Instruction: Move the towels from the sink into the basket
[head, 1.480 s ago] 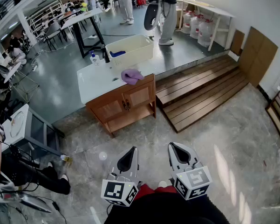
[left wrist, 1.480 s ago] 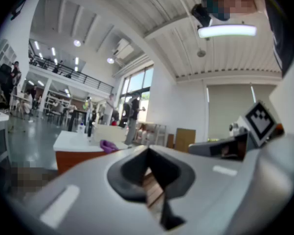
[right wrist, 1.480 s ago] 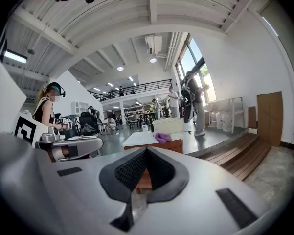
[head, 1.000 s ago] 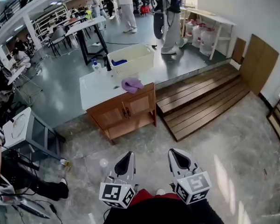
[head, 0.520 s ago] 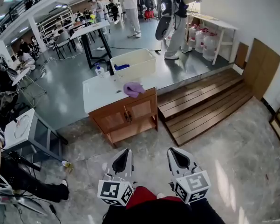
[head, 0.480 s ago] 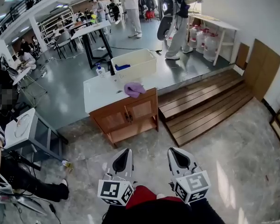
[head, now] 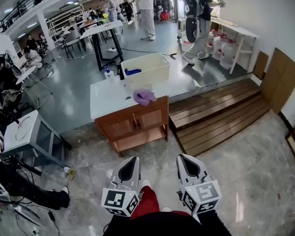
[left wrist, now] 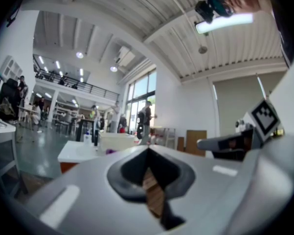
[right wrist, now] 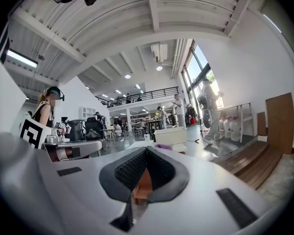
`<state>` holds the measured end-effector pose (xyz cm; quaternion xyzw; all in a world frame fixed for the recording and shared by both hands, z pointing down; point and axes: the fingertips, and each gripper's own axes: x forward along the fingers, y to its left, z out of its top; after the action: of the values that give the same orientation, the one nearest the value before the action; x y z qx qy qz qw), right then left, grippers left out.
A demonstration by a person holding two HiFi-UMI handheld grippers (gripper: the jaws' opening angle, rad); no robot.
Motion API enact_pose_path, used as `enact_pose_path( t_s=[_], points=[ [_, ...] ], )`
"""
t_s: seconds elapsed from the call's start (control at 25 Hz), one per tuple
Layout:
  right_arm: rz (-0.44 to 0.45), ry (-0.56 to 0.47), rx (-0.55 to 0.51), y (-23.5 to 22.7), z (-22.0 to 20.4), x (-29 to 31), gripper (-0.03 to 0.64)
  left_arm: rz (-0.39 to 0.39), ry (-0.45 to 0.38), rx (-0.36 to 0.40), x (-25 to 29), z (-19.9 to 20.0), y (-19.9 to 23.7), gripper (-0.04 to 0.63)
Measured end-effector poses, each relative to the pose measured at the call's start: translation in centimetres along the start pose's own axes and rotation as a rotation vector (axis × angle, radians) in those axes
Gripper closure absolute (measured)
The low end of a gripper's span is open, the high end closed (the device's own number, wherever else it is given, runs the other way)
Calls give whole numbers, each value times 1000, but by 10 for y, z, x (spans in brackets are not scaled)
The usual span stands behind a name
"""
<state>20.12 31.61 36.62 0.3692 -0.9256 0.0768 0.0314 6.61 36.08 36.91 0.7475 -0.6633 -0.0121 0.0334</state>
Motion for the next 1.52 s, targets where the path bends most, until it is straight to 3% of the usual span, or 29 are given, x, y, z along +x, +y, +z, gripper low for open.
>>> enact_pose_path(
  t_s=[0.4, 0.76, 1.52],
  points=[
    [-17, 31, 26, -15, -5, 50, 609, -7, 13, 1, 45, -5, 34, 592],
    [-39, 55, 37, -33, -3, 123, 609, -26, 48, 26, 110, -11, 88, 591],
    [-88, 99, 53, -40, 8, 274, 608, -94, 141, 2, 221, -27, 197, 583]
  ],
)
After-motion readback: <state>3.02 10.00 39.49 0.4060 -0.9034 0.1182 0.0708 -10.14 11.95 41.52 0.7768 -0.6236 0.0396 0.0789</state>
